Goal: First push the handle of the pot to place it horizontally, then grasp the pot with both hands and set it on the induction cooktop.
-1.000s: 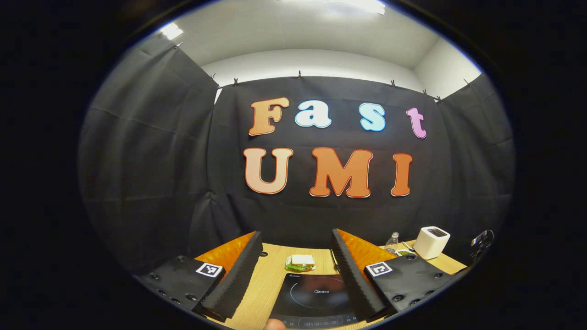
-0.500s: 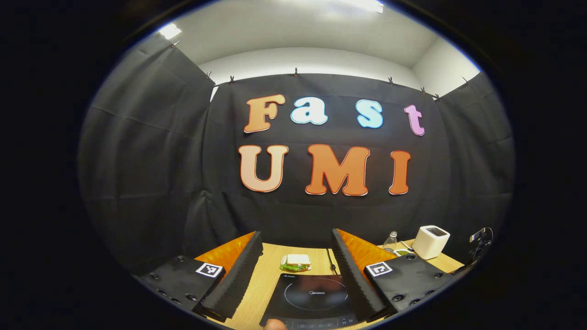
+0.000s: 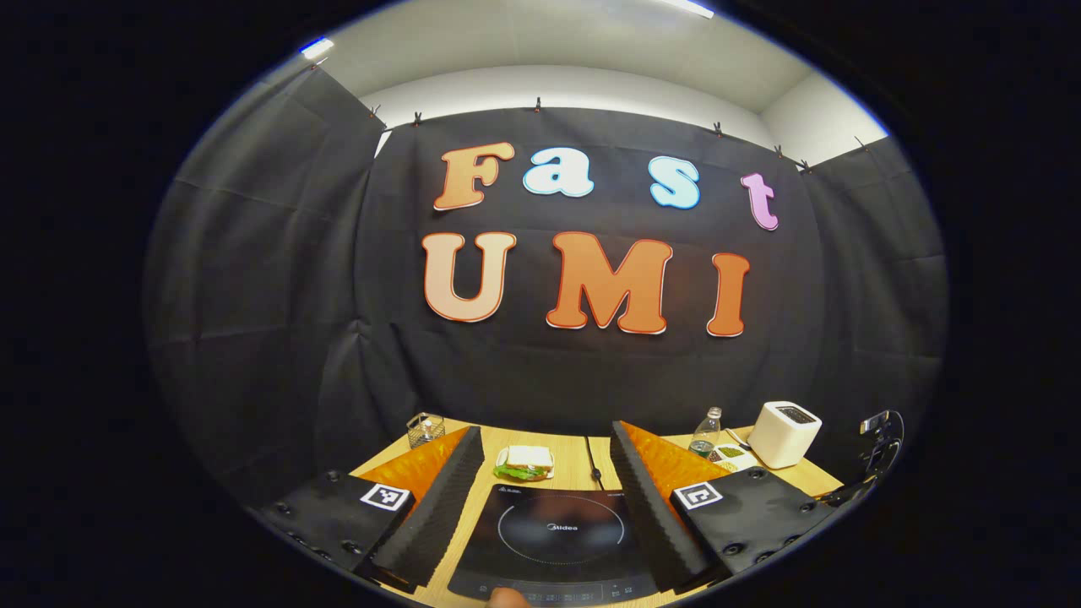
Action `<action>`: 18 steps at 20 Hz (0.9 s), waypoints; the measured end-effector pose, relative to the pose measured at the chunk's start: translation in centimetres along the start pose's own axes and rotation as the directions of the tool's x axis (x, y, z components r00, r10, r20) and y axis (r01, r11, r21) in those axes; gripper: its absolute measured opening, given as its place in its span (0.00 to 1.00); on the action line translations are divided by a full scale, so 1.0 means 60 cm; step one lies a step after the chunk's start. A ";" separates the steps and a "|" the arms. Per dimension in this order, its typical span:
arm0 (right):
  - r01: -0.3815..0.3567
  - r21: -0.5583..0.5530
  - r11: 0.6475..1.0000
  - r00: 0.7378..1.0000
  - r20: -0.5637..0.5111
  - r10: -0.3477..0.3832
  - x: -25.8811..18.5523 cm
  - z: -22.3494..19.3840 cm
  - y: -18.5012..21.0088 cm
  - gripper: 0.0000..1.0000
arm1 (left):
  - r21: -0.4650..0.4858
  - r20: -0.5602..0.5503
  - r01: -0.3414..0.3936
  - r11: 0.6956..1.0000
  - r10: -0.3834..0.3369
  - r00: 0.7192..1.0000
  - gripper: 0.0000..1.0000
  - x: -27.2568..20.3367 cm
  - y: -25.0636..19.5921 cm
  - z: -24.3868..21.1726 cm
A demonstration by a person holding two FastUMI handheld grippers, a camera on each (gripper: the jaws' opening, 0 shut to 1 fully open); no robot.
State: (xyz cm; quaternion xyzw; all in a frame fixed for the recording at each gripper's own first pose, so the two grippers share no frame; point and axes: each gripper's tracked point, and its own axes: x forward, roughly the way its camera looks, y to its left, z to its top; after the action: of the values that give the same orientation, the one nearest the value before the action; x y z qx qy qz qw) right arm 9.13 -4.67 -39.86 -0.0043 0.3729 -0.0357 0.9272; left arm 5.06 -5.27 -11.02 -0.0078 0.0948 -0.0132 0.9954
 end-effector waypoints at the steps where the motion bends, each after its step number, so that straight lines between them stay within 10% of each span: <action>1: 0.002 0.002 1.000 1.000 0.002 -0.002 0.004 0.002 -0.002 0.00 | 0.000 -0.007 0.003 1.000 -0.003 1.000 0.97 0.003 -0.003 -0.006; 18: 0.070 0.031 0.997 0.997 0.014 -0.070 0.057 0.036 -0.042 0.00 | -0.006 -0.191 0.093 0.996 -0.093 0.977 0.98 0.064 -0.133 -0.166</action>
State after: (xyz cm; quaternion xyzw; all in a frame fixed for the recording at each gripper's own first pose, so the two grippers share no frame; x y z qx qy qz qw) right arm 12.94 -7.49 -40.60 -0.0035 0.3650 -0.0737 0.9281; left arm 6.75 -13.50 -21.36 -0.0097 0.1892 -0.0605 0.9800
